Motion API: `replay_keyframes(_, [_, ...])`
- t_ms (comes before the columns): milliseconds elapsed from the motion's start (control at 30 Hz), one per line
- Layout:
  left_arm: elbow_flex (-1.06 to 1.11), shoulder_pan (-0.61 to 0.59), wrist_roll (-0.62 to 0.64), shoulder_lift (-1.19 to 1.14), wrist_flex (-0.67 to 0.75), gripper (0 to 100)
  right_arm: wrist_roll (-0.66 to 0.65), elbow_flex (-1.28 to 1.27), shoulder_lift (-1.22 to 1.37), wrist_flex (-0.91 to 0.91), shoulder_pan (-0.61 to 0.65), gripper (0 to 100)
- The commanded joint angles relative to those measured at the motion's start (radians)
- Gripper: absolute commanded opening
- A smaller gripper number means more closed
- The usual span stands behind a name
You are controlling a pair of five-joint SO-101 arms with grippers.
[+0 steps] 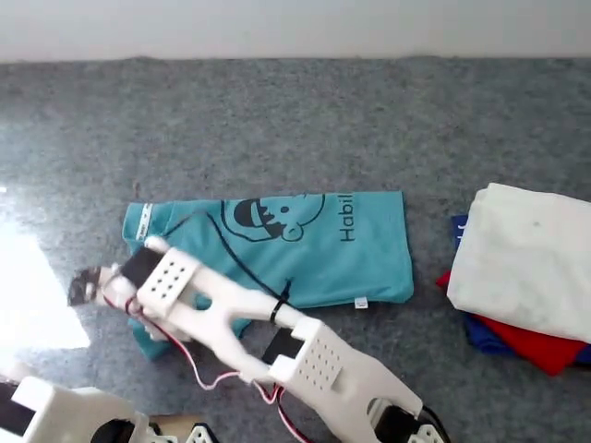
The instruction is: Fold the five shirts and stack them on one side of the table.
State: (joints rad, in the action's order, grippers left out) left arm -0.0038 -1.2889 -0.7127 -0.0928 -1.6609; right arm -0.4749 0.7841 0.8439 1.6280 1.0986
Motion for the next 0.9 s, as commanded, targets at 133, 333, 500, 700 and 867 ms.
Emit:
replay_keyframes(133, [-0.03,0.041,0.003,0.028,0.009,1,-0.002,0.161,-0.013,0.025,-0.122,1.0])
replay_keyframes(333, [-0.03,0.078,0.003,0.028,0.006,1,-0.002,0.167,-0.01,0.022,-0.182,6.3])
replay_keyframes(500, [-0.028,0.078,0.003,0.028,0.003,1,0.005,0.166,-0.004,-0.039,-0.236,25.1])
replay_keyframes(700, [-0.028,0.077,0.003,0.028,0.002,1,0.002,0.166,0.022,-0.136,-0.314,25.2])
replay_keyframes(867, [0.002,0.077,0.003,0.029,0.003,1,0.005,0.183,0.004,-0.116,-0.34,25.2])
